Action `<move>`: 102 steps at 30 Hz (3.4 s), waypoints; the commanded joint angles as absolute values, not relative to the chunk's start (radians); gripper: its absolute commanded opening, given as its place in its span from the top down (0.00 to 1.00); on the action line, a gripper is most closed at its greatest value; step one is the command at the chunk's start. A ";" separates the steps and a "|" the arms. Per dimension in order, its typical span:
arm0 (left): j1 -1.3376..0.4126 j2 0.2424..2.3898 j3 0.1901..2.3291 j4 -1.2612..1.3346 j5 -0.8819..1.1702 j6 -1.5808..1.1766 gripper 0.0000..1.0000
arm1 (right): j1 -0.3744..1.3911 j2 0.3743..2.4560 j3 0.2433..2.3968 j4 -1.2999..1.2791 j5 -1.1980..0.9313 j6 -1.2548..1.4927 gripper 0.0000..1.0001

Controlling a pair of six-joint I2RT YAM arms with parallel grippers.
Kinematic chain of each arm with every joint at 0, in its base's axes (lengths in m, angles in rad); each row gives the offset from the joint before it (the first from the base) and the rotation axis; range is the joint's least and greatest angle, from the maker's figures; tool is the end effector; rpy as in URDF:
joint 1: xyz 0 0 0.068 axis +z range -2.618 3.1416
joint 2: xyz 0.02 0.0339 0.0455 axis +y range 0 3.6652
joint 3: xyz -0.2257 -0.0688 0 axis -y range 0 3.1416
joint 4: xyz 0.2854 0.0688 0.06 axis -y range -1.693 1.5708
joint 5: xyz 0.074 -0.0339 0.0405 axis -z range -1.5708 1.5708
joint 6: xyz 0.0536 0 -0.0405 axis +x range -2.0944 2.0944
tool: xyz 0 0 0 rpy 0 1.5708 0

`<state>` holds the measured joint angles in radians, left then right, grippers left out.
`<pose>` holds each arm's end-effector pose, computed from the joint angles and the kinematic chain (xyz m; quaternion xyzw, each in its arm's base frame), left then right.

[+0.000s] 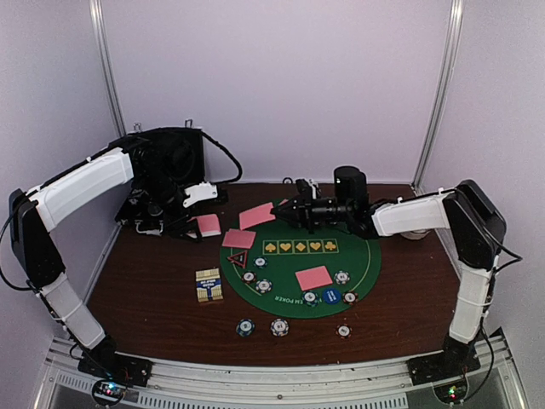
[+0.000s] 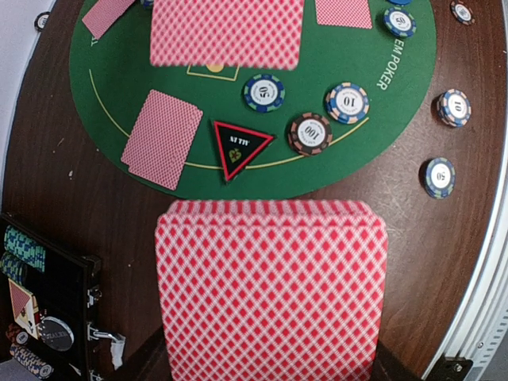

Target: Distribute texas hold em gaming equipment

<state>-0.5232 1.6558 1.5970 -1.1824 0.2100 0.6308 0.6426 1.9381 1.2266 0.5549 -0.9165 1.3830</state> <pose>0.3136 -0.1938 0.2619 0.5496 0.8128 -0.0945 0.1685 0.3441 0.3107 0.1666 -0.0212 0.7396 0.6723 0.0232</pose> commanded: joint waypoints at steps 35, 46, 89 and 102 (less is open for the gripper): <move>-0.517 1.639 1.610 -1.192 0.241 0.641 1.00 | 0.486 1.580 1.008 -0.517 -0.617 0.600 0.66; -0.517 1.637 1.608 -1.192 0.246 0.640 1.00 | 0.540 1.707 1.278 -0.620 -0.491 0.499 0.60; -0.517 1.641 1.614 -1.208 0.247 0.645 1.00 | 0.722 1.879 1.191 -0.474 -0.274 0.465 0.80; -0.517 1.637 1.614 -1.207 0.264 0.642 1.00 | 0.767 1.790 1.434 -0.365 -0.447 0.652 0.09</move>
